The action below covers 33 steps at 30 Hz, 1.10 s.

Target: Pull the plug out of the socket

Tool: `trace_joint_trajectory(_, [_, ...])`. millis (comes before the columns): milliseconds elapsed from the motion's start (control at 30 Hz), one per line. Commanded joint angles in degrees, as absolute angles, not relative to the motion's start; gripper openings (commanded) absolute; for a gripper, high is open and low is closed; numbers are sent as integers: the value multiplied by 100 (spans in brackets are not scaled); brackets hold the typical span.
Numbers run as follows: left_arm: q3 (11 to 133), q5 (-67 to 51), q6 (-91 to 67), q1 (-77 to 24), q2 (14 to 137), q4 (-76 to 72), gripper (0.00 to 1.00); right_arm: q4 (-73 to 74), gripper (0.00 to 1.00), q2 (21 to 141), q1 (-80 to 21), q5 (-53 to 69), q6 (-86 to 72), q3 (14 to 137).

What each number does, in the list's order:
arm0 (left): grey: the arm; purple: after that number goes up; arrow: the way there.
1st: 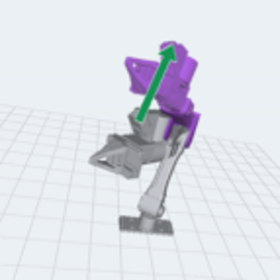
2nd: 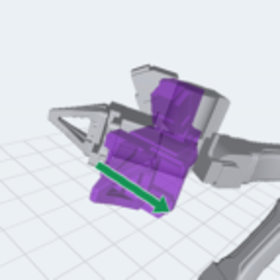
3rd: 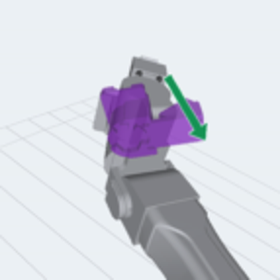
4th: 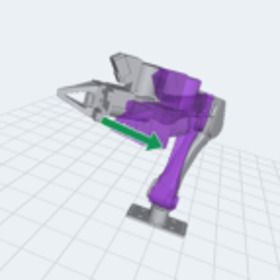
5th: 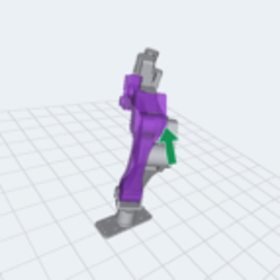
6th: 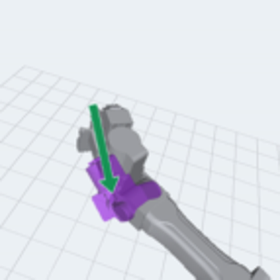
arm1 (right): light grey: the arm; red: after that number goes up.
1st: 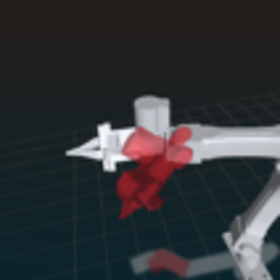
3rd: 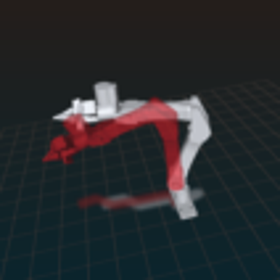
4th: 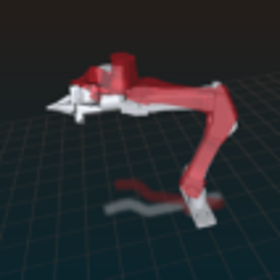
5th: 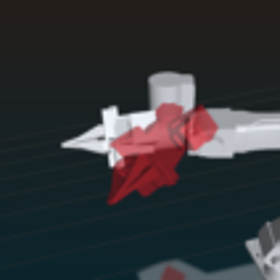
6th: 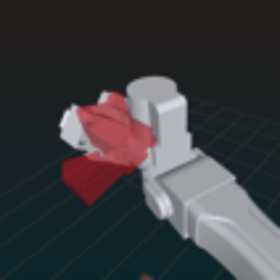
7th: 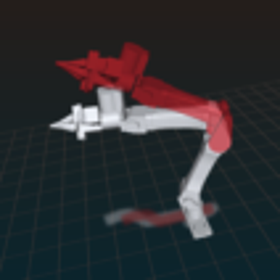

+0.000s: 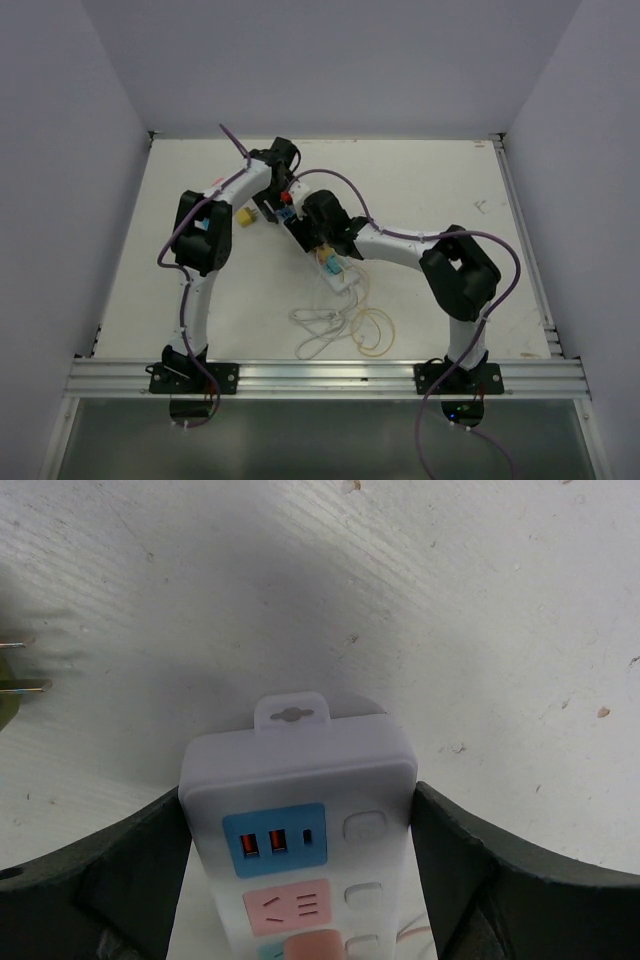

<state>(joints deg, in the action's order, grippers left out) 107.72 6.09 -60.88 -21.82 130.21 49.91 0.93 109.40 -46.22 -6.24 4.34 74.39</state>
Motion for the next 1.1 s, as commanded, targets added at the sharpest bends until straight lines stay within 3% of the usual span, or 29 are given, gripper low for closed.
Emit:
trace_joint_trajectory(0, [10863, 431, -6187, -2197, 13263, 5063, 0, -1001, 64, 10670, -4562, -852, 255, 6892])
trace_joint_trajectory(433, [10872, 404, -6223, -2171, 13263, 5098, 0, -967, 57, 11083, -4553, -695, 193, 7189])
trace_joint_trajectory(667, [10872, 404, -6231, -2171, 13280, 5098, 0, -905, 45, 11197, -4544, -642, 158, 7321])
trace_joint_trajectory(867, [10811, 413, -6284, -2180, 13298, 5106, 0, -686, 41, 11153, -4553, -633, 132, 7558])
trace_joint_trajectory(1067, [10767, 360, -6354, -2180, 13315, 5107, 0, -493, 14, 11206, -4553, -642, 105, 7681])
